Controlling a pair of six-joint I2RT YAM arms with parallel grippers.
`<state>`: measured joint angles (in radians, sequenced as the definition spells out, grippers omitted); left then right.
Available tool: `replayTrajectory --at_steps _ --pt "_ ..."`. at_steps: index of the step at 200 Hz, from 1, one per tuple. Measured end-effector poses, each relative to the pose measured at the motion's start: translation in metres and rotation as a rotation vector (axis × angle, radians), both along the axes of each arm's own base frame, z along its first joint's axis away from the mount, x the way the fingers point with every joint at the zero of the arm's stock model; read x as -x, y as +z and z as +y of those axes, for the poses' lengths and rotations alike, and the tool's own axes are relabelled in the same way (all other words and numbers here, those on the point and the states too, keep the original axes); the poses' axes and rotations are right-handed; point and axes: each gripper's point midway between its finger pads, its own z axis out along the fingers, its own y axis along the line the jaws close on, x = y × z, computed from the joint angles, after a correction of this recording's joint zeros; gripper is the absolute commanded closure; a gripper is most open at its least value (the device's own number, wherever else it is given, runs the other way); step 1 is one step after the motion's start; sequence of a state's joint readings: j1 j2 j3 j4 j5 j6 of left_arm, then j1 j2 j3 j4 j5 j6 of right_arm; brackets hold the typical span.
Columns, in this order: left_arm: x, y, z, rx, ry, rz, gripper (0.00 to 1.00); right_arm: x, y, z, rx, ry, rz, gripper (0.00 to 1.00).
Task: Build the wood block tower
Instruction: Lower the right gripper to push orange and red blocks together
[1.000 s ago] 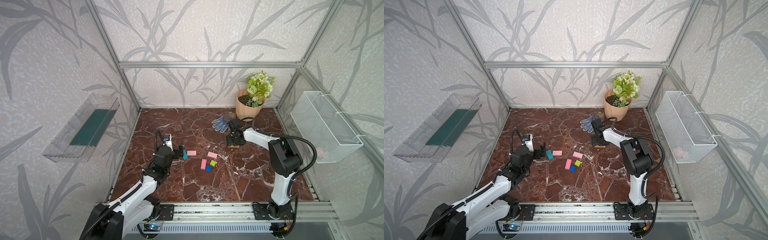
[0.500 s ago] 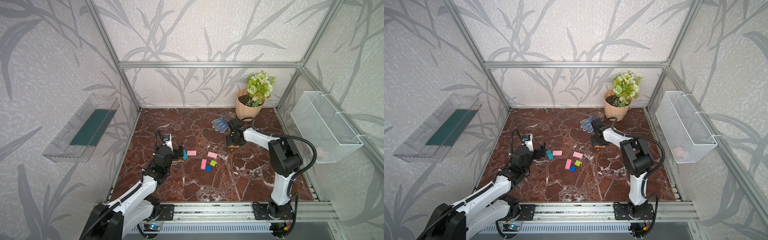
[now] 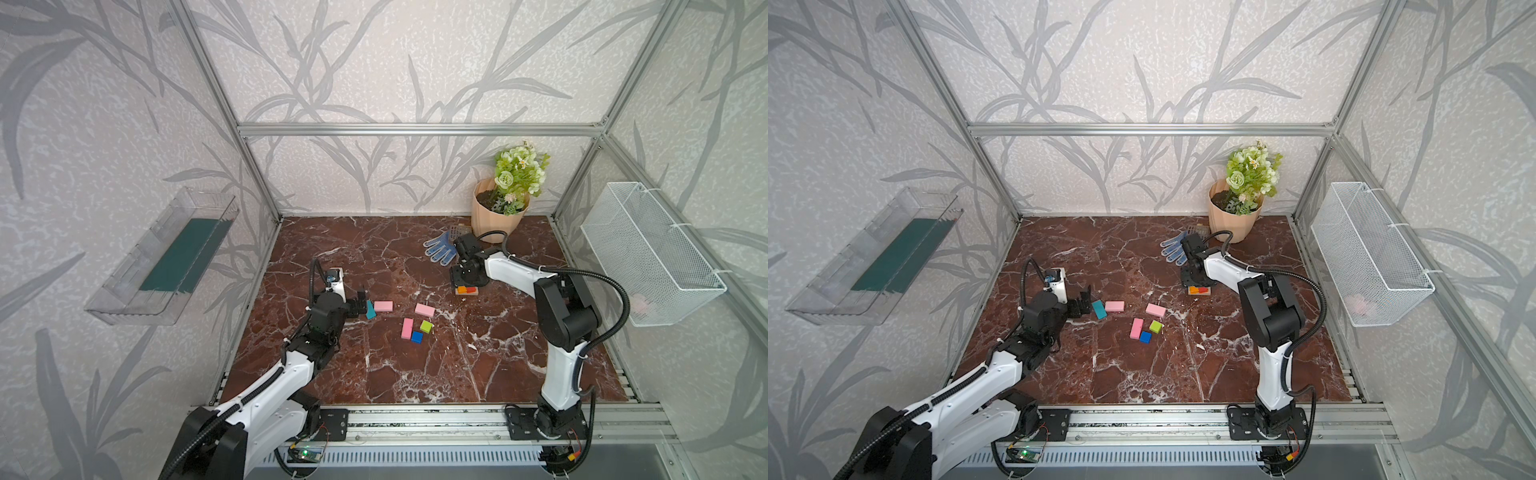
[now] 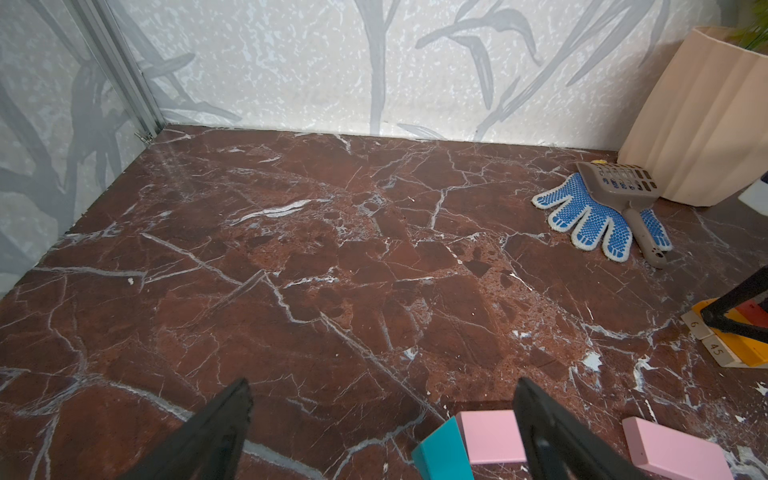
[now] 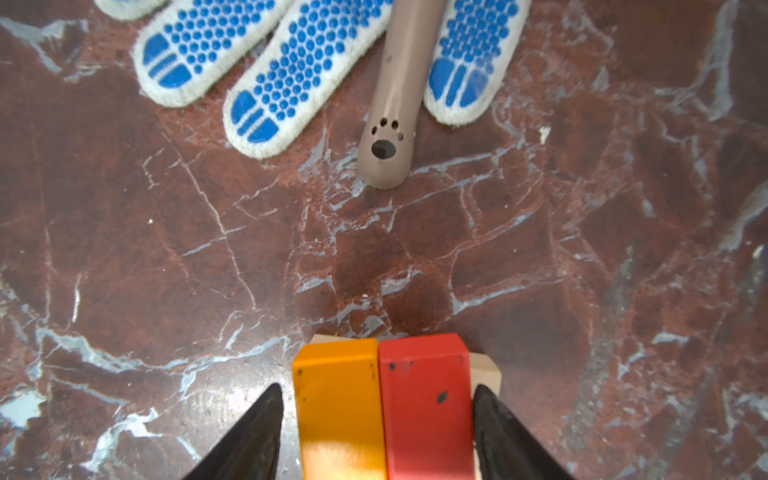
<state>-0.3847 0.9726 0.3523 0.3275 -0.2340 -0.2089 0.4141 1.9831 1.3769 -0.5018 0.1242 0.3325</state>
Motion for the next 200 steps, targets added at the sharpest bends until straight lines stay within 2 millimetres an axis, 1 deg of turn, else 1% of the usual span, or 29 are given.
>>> replayTrajectory --at_steps 36,74,112,161,200 --pt "0.0000 -0.0001 0.0000 0.000 0.000 0.000 0.01 0.0006 -0.0058 -0.0022 0.013 -0.008 0.012 0.33" --pt "0.0000 0.0000 0.0000 0.000 0.000 0.000 0.01 -0.0004 -0.0056 -0.0047 0.020 -0.020 0.008 0.38" --pt "0.0000 0.0000 0.0000 0.000 0.000 0.000 0.01 -0.0012 -0.0055 -0.0068 0.022 -0.028 0.007 0.38" --pt "0.0000 0.0000 0.0000 0.000 0.000 0.000 0.01 -0.0014 -0.0056 -0.0080 0.022 -0.031 0.007 0.32" --pt "0.0000 0.0000 0.0001 0.000 0.000 0.000 0.01 -0.0003 -0.0049 -0.0086 0.021 -0.032 0.007 0.31"
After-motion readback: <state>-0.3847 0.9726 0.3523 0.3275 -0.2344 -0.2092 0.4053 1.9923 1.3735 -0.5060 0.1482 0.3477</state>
